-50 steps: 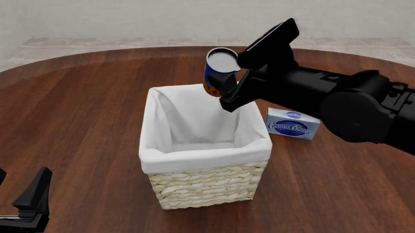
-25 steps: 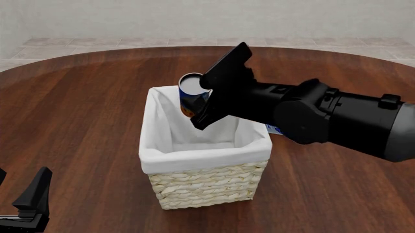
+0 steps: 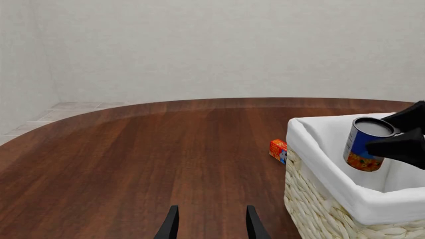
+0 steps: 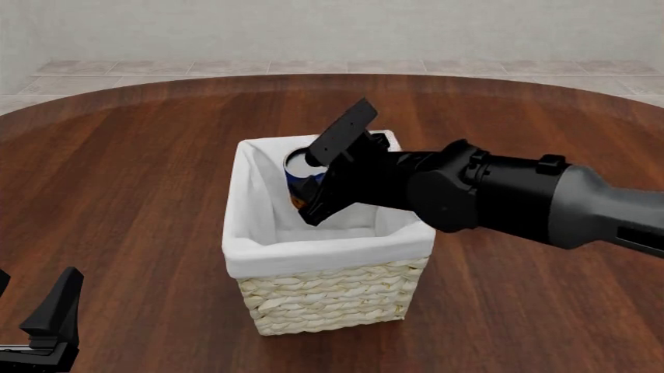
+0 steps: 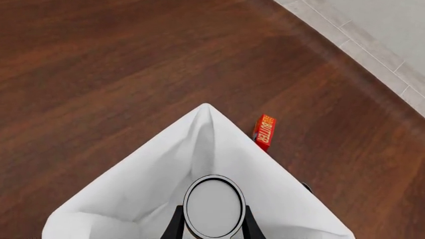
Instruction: Pick up the alphabet soup and put it in the basket.
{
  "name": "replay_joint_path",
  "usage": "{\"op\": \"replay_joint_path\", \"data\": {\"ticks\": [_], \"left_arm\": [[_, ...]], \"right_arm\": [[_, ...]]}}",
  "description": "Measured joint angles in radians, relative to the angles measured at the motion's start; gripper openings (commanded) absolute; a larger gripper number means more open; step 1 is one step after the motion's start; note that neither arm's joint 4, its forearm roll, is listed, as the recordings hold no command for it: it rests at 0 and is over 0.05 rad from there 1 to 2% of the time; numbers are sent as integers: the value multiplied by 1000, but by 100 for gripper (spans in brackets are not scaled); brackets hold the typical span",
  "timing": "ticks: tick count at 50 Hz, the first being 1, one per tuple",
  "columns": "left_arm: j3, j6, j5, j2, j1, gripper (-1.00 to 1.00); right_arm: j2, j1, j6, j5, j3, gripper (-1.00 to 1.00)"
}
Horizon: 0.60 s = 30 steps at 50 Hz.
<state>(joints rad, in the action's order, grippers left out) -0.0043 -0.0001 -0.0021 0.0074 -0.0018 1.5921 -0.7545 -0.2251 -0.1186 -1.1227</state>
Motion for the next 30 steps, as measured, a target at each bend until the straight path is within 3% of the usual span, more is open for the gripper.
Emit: {"op": "replay_joint_path", "data": {"ticks": [30], "left_arm": [[0, 0, 0, 0, 0, 100]], "right_arm": [[108, 44, -20, -41, -21, -100]]}}
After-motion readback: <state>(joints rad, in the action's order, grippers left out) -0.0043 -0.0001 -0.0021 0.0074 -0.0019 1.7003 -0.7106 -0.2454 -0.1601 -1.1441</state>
